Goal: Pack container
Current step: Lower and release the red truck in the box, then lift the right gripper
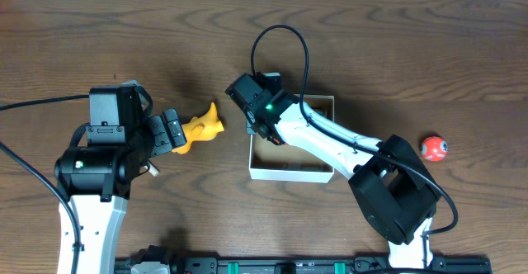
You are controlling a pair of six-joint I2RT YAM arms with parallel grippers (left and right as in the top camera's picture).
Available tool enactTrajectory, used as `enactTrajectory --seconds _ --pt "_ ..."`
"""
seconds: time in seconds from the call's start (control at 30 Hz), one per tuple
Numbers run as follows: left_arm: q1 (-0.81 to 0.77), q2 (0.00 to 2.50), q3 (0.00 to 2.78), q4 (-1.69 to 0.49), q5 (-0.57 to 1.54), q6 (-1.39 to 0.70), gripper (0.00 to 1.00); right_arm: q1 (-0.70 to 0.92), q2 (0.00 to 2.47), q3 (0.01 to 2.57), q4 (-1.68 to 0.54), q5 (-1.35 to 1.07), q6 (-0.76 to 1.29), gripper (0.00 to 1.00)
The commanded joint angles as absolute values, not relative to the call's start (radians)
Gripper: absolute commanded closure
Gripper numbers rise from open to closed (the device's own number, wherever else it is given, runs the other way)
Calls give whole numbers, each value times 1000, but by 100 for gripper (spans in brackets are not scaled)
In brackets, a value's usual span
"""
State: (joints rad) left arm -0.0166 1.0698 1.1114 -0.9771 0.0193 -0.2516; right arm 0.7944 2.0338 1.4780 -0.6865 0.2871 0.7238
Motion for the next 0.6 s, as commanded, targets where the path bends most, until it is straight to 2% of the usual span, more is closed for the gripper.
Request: enactTrajectory --seconds 0.0,0.57 --pt "-14 1072 1130 -979 15 -257 2 797 2050 1489 -691 345 768 94" --pt "-14 1072 1130 -979 15 -257 2 797 2112 1489 -692 358 785 85"
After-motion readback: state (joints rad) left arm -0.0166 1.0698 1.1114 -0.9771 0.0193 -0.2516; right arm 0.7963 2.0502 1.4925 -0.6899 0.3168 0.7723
